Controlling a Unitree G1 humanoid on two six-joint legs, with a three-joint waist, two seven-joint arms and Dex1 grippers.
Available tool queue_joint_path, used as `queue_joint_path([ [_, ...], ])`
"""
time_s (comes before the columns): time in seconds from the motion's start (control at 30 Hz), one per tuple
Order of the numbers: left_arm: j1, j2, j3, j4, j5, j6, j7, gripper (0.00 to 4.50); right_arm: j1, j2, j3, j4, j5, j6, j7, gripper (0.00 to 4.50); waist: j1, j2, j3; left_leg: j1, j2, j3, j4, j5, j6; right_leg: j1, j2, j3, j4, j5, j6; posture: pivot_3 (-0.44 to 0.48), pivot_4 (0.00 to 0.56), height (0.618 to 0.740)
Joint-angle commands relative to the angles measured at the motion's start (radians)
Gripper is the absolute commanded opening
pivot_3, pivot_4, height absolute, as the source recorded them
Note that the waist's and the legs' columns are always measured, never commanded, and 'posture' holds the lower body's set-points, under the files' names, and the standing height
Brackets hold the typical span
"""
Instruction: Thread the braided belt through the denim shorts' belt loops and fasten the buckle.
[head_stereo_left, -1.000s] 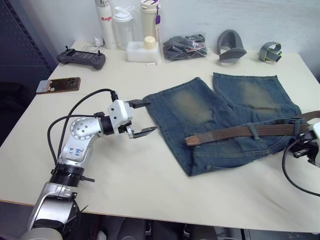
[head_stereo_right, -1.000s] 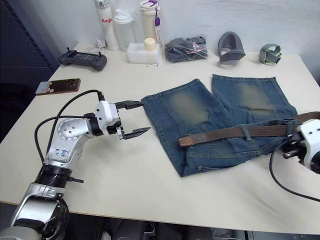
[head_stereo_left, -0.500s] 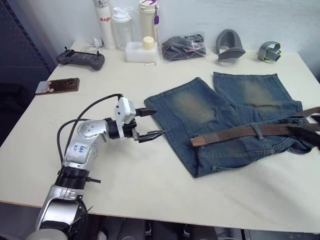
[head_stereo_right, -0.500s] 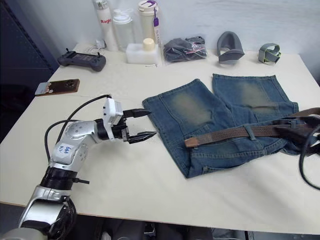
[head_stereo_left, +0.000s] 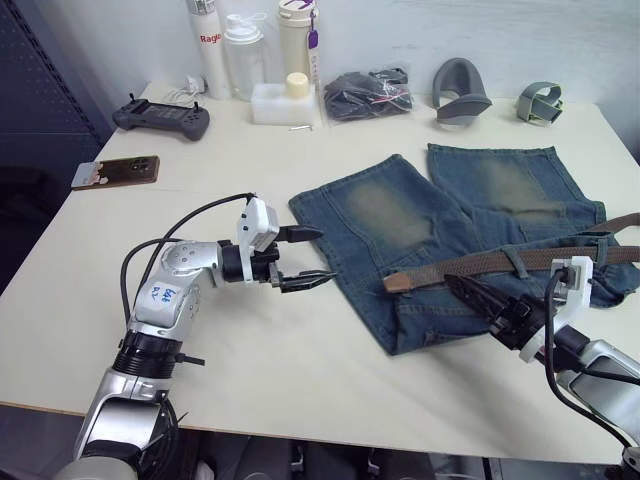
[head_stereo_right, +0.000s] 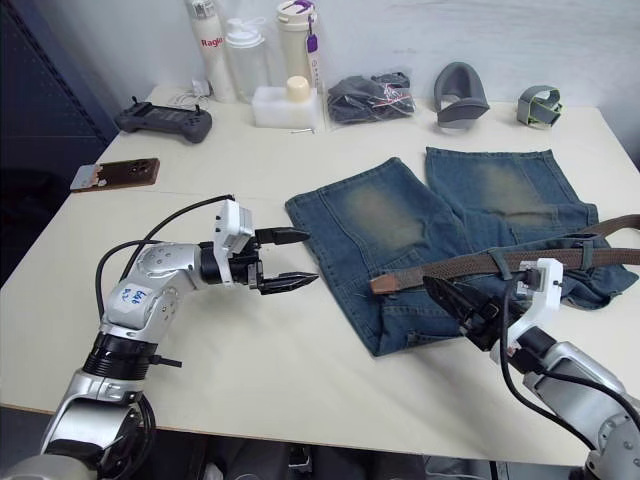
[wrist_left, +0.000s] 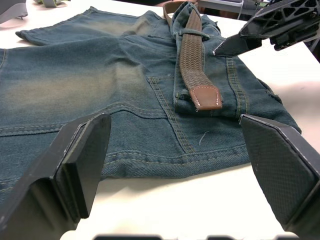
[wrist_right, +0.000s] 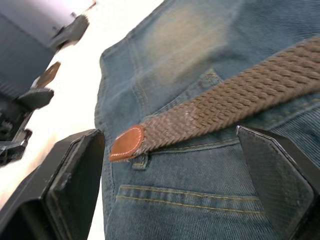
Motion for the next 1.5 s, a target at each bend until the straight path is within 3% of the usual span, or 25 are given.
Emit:
queue_joint_path([
  [0.03, 0.018, 0.01, 0.021, -0.062, -0.01, 0.013, 0.009, 4.5, 0.022, -0.04, 0.059, -0.029, 0.048, -0.05, -0.028, 4.46, 0.0, 0.0, 0.0, 0.0, 0.0, 0.0, 0.0, 0.0, 0.0, 0.0, 0.0, 0.0, 0.0, 0.0, 0.0, 0.0, 0.15, 0.648],
  [0.13, 0.035, 0.016, 0.024, -0.073, -0.005, 0.022, 0.014, 4.5, 0.038, -0.093, 0.104, -0.037, 0.067, -0.077, -0.023, 4.46, 0.004, 0.0, 0.0, 0.0, 0.0, 0.0, 0.0, 0.0, 0.0, 0.0, 0.0, 0.0, 0.0, 0.0, 0.0, 0.0, 0.15, 0.648],
  [0.27, 0.042, 0.021, 0.025, -0.076, 0.003, 0.025, 0.022, 4.5, 0.045, -0.151, 0.166, -0.045, 0.041, -0.103, -0.001, 4.46, 0.014, -0.005, -0.002, 0.006, 0.035, 0.05, 0.014, -0.018, -0.01, -0.033, 0.029, 0.046, 0.011, -0.002, -0.008, 0.0, 0.15, 0.648],
  [0.33, 0.043, 0.02, 0.025, -0.076, 0.004, 0.026, 0.028, 4.5, 0.044, -0.145, 0.191, -0.033, 0.044, -0.131, -0.005, 4.46, 0.009, -0.014, -0.007, 0.01, 0.059, 0.083, 0.022, -0.031, -0.016, -0.045, 0.046, 0.062, 0.021, -0.003, -0.015, 0.0, 0.15, 0.648],
  [0.37, 0.043, 0.019, 0.025, -0.077, 0.005, 0.026, 0.031, 4.5, 0.043, -0.135, 0.203, -0.023, 0.042, -0.147, -0.008, 4.46, -0.003, -0.012, -0.009, 0.01, 0.06, 0.081, 0.025, -0.033, -0.016, -0.042, 0.051, 0.064, 0.022, -0.001, -0.01, 0.0, 0.15, 0.648],
  [0.47, 0.046, 0.015, 0.026, -0.082, 0.007, 0.028, 0.039, 4.5, 0.027, -0.078, 0.244, 0.026, 0.027, -0.205, -0.021, 4.46, -0.027, -0.011, -0.009, 0.009, 0.065, 0.07, 0.03, -0.034, -0.015, -0.038, 0.055, 0.054, 0.023, -0.004, -0.015, 0.0, 0.15, 0.648],
  [0.63, 0.047, 0.019, 0.026, -0.084, 0.012, 0.027, 0.043, 4.5, -0.058, 0.024, 0.311, 0.105, 0.006, -0.283, -0.042, 4.46, -0.025, -0.011, -0.009, 0.007, 0.065, 0.065, 0.031, -0.034, -0.015, -0.037, 0.056, 0.048, 0.025, -0.005, -0.017, 0.0, 0.15, 0.648],
  [1.1, 0.055, 0.04, 0.037, -0.076, 0.029, 0.017, 0.057, 4.5, -0.162, 0.138, 0.414, 0.21, -0.004, -0.337, -0.098, 4.46, -0.022, -0.011, -0.009, 0.004, 0.063, 0.058, 0.033, -0.034, -0.015, -0.035, 0.053, 0.04, 0.025, -0.006, -0.019, 0.0, 0.15, 0.648],
  [1.23, 0.061, 0.048, 0.043, -0.073, 0.03, 0.015, 0.056, 4.5, -0.153, 0.173, 0.391, 0.242, -0.002, -0.372, -0.119, 3.35, -0.022, -0.011, -0.009, 0.004, 0.063, 0.057, 0.033, -0.034, -0.015, -0.034, 0.053, 0.039, 0.025, -0.006, -0.019, 0.0, 0.15, 0.648],
  [1.27, 0.062, 0.05, 0.043, -0.073, 0.029, 0.015, 0.056, 4.5, -0.151, 0.178, 0.383, 0.243, -0.006, -0.383, -0.105, 2.73, -0.023, -0.011, -0.009, 0.004, 0.063, 0.057, 0.033, -0.034, -0.015, -0.034, 0.053, 0.039, 0.025, -0.006, -0.019, 0.0, 0.15, 0.648],
  [1.47, 0.059, 0.059, 0.04, -0.069, 0.024, 0.001, 0.029, 4.5, -0.171, 0.146, 0.34, 0.233, -0.059, -0.429, -0.083, 0.06, -0.022, -0.011, -0.009, 0.004, 0.062, 0.057, 0.033, -0.034, -0.015, -0.034, 0.052, 0.039, 0.025, -0.006, -0.019, 0.0, 0.15, 0.648],
  [1.5, 0.054, 0.058, 0.043, -0.07, 0.019, -0.003, 0.022, 4.5, -0.172, 0.13, 0.33, 0.227, -0.078, -0.436, -0.079, 0.01, -0.02, -0.011, -0.009, 0.004, 0.062, 0.056, 0.033, -0.034, -0.015, -0.034, 0.052, 0.039, 0.025, -0.006, -0.019, 0.0, 0.15, 0.648],
])
